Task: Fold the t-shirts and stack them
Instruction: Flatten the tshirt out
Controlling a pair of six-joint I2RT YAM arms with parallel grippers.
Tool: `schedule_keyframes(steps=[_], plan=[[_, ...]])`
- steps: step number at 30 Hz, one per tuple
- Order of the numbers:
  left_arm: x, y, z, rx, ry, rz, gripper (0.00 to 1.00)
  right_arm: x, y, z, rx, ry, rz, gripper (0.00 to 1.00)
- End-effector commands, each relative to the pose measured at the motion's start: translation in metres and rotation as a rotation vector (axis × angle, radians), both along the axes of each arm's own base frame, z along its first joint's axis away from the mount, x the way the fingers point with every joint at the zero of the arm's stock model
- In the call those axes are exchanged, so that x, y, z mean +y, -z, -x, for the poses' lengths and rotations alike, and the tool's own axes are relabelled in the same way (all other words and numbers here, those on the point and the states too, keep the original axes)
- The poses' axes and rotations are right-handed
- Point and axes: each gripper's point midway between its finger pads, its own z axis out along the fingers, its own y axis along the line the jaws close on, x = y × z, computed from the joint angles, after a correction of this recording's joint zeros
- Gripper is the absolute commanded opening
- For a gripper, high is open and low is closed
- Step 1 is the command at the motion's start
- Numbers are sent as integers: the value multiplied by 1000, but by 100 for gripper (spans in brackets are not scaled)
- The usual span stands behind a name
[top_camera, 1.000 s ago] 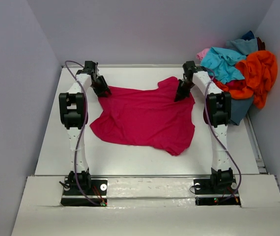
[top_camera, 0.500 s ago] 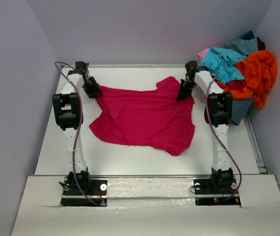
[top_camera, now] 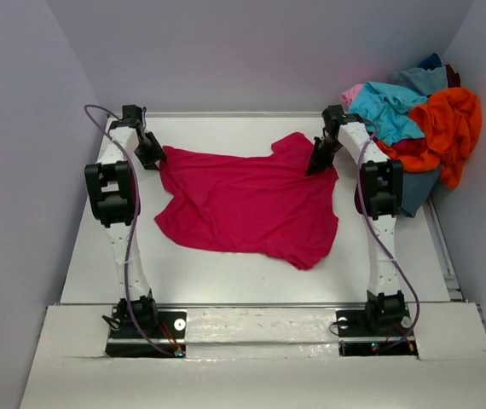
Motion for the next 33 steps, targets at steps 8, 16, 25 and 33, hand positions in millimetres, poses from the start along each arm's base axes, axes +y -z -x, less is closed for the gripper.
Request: schedule_keyframes(steps=[8, 16, 25, 33], plan=[[7, -84, -30, -273, 23, -45, 47, -10, -24, -22, -117, -1, 5, 14], [13, -74, -60, -297, -4, -55, 50, 1, -62, -52, -254, 18, -58, 40], [13, -76, -97, -367, 23, -49, 58, 8, -105, -91, -428, 48, -106, 60], [6, -47, -93, -310, 25, -3, 57, 8, -88, -105, -446, 52, -104, 62]])
